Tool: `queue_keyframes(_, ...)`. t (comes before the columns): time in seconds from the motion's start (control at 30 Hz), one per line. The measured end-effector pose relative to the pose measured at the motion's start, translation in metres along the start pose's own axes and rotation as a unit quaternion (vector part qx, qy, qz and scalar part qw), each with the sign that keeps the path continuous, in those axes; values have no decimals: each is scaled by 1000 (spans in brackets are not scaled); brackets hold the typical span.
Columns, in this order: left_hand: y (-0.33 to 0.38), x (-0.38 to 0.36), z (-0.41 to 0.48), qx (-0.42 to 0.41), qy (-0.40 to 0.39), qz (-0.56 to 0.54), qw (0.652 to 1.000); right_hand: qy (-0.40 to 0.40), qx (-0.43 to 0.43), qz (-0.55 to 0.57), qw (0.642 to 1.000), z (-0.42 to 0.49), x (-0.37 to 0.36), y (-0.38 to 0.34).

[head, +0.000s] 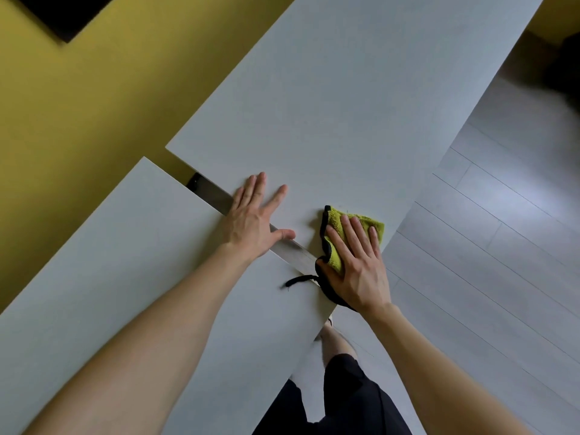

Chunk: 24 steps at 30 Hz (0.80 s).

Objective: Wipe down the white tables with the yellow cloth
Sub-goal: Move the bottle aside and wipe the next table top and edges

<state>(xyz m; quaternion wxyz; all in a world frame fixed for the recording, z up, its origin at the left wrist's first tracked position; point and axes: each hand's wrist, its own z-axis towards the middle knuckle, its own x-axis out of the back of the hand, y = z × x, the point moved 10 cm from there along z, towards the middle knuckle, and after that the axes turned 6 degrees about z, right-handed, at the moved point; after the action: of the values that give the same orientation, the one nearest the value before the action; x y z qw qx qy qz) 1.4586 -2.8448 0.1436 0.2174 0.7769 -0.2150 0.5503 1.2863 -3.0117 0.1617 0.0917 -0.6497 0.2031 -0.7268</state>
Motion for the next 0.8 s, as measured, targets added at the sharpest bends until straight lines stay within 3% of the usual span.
queue_keyframes(0.23, -1, 9, 0, 0, -17, 21, 1000, 12, 27, 49, 998, 4, 3, 1)
queue_keyframes(0.33, -16, 26, -23, 8, 52, -11, 999, 18, 11, 80, 997, 5, 2, 5)
queue_keyframes(0.47, -83, 29, -88, 117, 154, 7, 981, 33, 35, 151, 987, 22, 3, -50)
queue_keyframes(0.53, -120, 17, -118, 165, 143, 35, 975, 7, 92, 176, 980, 30, -14, -107)
queue_keyframes(0.63, -157, 2, -147, 217, 119, 53, 967, -31, 79, 150, 985, 34, -50, -149)
queue_keyframes(0.8, -180, -17, -154, 220, 131, 46, 965, -128, 47, 125, 983, 1, -71, -135)
